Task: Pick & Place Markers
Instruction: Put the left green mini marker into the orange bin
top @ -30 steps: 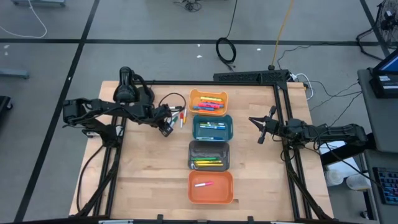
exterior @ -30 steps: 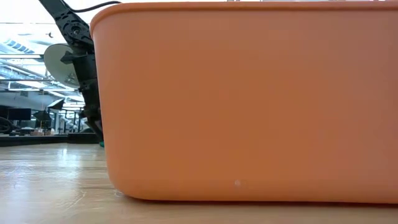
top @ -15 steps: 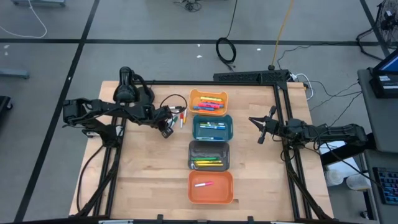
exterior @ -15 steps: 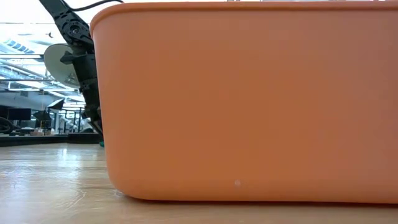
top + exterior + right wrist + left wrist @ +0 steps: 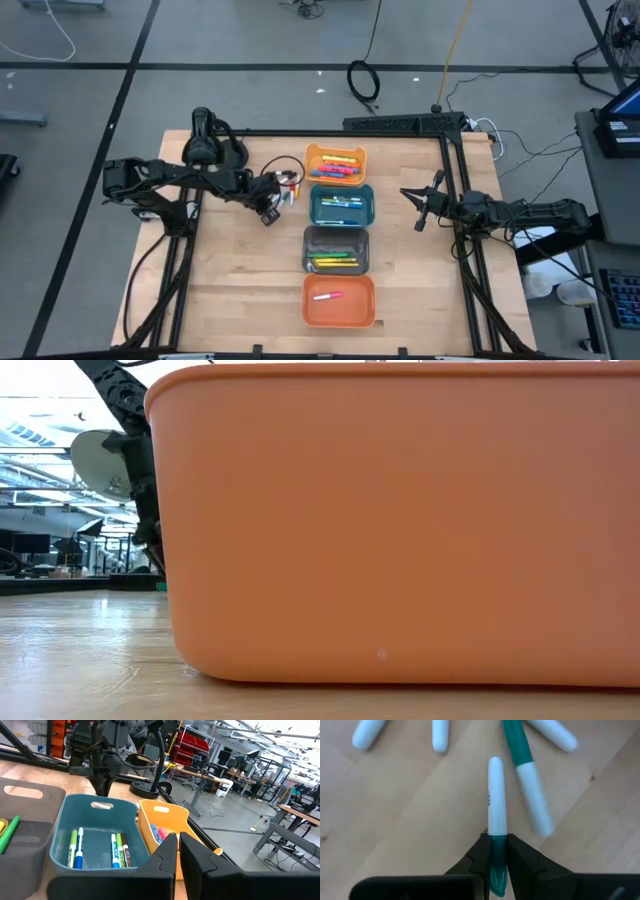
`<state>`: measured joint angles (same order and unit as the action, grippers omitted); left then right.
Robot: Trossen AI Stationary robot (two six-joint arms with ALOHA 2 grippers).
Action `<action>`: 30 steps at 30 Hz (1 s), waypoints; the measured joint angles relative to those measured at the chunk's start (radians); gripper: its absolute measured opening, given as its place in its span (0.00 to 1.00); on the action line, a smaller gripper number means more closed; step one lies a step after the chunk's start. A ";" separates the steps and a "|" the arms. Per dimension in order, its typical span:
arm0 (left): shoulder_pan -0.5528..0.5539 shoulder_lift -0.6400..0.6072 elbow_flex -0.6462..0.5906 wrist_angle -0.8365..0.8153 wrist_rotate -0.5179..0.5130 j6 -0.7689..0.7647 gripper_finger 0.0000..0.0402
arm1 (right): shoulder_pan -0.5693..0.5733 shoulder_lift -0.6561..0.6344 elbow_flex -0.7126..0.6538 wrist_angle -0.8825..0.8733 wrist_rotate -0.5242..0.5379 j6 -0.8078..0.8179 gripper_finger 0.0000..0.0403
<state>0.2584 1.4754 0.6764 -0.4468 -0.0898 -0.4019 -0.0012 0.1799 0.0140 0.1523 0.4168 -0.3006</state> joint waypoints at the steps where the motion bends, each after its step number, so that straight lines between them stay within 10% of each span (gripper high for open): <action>1: -0.006 0.000 0.011 -0.013 -0.003 0.001 0.11 | 0.000 0.000 0.000 0.000 0.000 0.000 0.03; 30: -0.505 -0.003 0.575 -0.200 -0.183 -0.058 0.10 | 0.000 0.000 0.000 0.000 0.000 0.000 0.03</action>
<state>-0.2464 1.4719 1.2513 -0.6473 -0.2733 -0.4599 -0.0013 0.1798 0.0140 0.1520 0.4168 -0.3004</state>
